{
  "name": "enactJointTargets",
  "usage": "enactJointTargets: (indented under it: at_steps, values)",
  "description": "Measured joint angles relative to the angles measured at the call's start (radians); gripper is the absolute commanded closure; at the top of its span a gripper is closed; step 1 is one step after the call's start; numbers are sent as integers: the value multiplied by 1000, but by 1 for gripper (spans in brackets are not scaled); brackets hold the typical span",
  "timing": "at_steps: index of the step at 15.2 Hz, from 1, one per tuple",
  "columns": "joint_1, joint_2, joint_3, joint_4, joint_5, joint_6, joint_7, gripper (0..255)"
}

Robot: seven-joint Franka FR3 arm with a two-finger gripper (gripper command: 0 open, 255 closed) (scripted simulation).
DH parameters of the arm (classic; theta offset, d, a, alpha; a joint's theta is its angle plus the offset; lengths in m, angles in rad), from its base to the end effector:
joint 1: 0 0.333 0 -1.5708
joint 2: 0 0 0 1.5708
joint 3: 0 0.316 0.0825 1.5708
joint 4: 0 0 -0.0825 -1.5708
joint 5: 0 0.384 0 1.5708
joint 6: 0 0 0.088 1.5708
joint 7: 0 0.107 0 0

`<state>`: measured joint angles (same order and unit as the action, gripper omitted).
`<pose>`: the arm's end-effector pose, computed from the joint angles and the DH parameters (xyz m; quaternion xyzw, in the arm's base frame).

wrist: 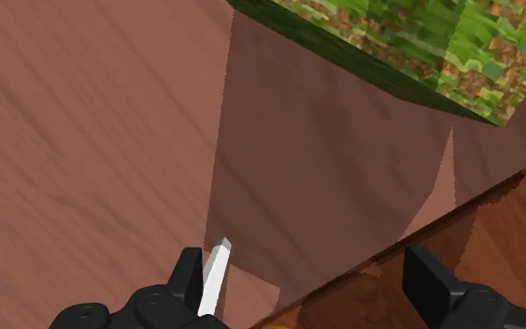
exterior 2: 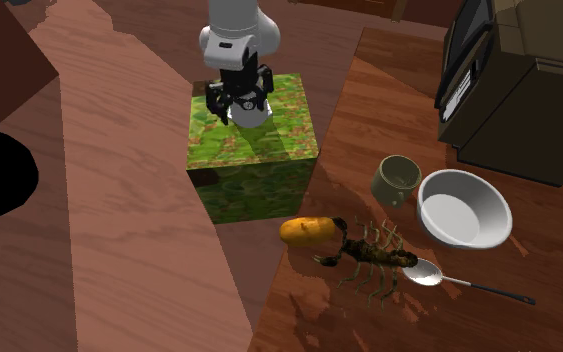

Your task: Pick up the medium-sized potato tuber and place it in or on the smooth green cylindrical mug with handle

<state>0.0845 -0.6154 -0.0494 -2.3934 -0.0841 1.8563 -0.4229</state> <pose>0.3742 0.0041 0.5404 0.9695 0.2406 0.0333 0.0334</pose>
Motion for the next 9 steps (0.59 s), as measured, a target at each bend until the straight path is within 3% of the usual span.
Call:
enactJointTargets:
  at_steps: [9]
  values:
    - [101, 307, -72, 89, 25, 244, -340, 0]
